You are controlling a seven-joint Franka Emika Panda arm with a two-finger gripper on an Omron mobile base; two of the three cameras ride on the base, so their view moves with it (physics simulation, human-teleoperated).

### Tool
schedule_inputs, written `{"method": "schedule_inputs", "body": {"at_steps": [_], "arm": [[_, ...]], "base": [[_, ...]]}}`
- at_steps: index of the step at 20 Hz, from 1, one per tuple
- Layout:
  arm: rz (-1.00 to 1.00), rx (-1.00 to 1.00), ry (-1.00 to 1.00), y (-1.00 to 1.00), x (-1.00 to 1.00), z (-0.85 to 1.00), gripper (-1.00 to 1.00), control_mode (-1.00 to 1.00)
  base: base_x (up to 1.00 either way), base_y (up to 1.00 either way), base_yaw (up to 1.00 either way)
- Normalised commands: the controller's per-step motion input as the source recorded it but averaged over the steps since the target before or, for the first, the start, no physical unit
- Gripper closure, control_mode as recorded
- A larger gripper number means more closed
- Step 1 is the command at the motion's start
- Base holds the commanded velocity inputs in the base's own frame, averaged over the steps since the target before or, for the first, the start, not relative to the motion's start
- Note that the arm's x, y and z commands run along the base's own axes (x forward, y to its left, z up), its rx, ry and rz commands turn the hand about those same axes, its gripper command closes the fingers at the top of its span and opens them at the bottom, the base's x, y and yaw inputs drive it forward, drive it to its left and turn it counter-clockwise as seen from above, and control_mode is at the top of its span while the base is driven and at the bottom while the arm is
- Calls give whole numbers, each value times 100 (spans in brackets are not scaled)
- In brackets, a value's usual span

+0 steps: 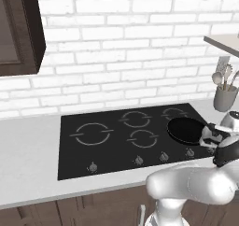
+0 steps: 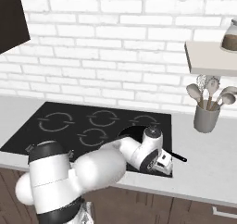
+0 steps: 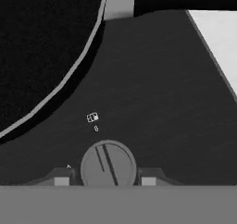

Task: Turn off the front right burner of the stove.

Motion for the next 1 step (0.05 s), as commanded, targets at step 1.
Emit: {"method": "schedule_inputs", "body": {"at_steps": [1], "arm": [[0, 0, 0, 0, 0, 0, 100, -100]], "base": [[0, 0, 0]]}}
